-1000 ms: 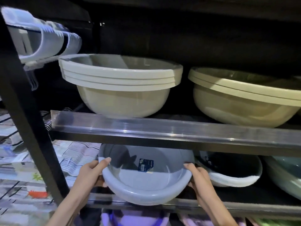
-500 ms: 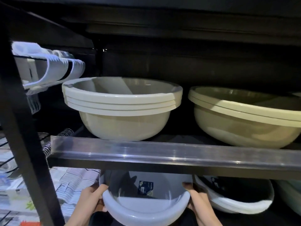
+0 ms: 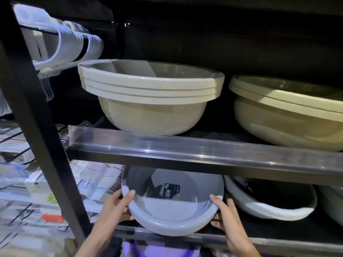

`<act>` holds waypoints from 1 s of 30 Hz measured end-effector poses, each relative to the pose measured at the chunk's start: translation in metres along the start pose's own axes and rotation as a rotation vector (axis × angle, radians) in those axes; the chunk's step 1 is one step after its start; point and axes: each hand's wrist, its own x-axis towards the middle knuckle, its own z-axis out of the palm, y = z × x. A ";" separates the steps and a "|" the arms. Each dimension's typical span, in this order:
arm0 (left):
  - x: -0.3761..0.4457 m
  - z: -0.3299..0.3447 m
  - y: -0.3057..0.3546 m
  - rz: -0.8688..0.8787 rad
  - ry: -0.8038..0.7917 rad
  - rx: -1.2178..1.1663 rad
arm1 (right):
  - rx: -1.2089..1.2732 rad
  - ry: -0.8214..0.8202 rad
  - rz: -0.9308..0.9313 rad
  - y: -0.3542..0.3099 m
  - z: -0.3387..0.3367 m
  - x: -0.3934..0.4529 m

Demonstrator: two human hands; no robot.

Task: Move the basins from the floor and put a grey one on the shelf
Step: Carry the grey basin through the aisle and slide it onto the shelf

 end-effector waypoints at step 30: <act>0.026 0.015 -0.012 0.015 0.089 0.031 | -0.036 0.142 -0.083 0.022 0.022 0.029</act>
